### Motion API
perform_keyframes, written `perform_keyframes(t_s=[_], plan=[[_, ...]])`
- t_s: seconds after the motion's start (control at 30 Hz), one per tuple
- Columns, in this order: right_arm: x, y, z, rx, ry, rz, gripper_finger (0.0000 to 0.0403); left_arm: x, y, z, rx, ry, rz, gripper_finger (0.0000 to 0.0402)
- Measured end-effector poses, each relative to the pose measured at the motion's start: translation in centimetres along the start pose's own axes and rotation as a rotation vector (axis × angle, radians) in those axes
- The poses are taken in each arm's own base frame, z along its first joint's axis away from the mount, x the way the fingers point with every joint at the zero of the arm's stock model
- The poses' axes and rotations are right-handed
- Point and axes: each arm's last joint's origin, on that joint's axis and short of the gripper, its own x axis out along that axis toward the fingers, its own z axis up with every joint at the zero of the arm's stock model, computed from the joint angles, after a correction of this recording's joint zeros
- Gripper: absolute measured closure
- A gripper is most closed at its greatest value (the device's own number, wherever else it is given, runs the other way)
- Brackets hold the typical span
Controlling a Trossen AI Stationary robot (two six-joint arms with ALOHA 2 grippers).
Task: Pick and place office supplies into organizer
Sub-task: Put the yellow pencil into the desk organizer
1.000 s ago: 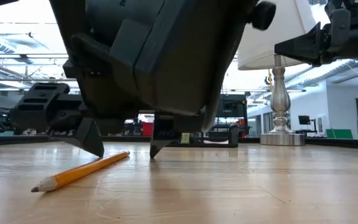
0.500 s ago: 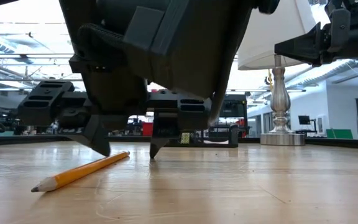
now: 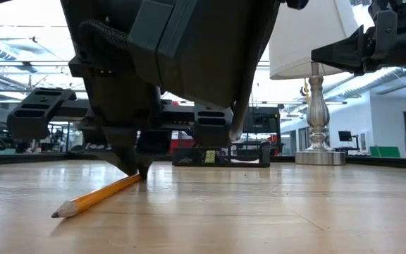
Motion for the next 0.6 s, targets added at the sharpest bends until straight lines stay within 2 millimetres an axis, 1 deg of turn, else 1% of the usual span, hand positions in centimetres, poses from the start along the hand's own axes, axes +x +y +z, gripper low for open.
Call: perform_keyframes(t_s=[0.1,0.2,0.3,0.5,0.6], plan=[[0.0,0.0,0.0,0.0,0.0,0.0,0.0303,-0.03,0.09,0.0,-0.01,-0.001,0.007,0.0384],[0.0,0.0,0.0,0.0,0.0,0.0,0.0303,-0.02,0.11,0.01,-0.041,-0.009,0.005,0.0366],[0.0,0.0,0.0,0.0,0.0,0.0,0.0303,-0.04,0.1,0.04,-0.039,-0.011,0.002,0.0359],[0.0,0.0,-0.01,0.0,0.0,0.0,0.0303,-0.42,0.09,0.41,-0.041,0.002,-0.003,0.0388],[0.0,0.0,-0.01,0.0,0.0,0.0,0.0303,-0.94,0.13,0.83,-0.035,0.006,-0.02,0.0393]])
